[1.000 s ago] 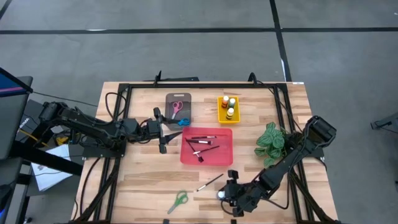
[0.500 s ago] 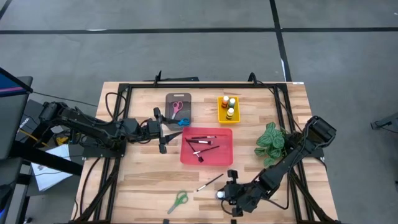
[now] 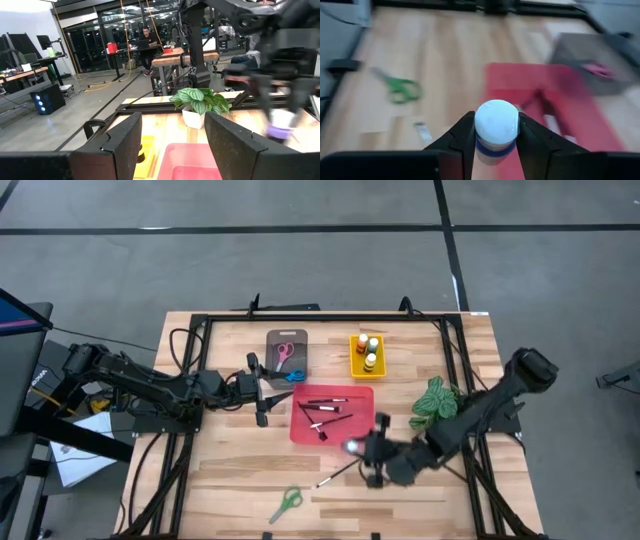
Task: Pick & Place Paint Supplies
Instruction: Put the violet paint bottle into the yellow bin
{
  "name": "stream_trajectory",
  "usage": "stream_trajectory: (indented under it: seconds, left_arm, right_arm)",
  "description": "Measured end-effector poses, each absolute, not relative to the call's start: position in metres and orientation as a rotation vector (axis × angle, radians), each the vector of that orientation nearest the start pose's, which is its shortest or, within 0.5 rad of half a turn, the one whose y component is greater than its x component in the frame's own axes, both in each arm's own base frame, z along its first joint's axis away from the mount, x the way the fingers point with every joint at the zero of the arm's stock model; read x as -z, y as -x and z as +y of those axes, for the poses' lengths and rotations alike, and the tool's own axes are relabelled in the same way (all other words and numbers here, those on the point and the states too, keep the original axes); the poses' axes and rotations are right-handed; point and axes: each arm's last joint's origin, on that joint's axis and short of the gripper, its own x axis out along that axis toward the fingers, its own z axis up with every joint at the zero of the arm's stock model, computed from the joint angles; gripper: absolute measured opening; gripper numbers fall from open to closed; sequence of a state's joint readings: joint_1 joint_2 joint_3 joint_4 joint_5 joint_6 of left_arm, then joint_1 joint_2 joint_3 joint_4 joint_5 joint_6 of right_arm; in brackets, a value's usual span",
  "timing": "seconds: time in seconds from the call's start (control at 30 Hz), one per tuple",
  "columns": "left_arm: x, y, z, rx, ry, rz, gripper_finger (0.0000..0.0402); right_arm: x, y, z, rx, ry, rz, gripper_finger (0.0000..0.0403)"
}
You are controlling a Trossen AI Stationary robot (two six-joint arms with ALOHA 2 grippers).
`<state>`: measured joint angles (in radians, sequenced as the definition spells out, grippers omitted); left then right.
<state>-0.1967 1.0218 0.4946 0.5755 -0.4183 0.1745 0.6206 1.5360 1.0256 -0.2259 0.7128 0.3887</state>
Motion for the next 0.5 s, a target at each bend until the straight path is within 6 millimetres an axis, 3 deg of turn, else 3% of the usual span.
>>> stream_trajectory:
  seconds: [0.23, 0.5]
  left_arm:
    - [-0.262, -0.216, -0.031, -0.225, -0.159, -0.027, 0.0208]
    - [-0.262, -0.216, -0.031, -0.225, -0.159, -0.026, 0.0208]
  right_arm:
    - [-0.254, -0.288, 0.102, 0.395, 0.086, 0.587, 0.0106]
    - [-0.262, -0.3, 0.03, 0.614, -0.075, 0.559, 0.0106]
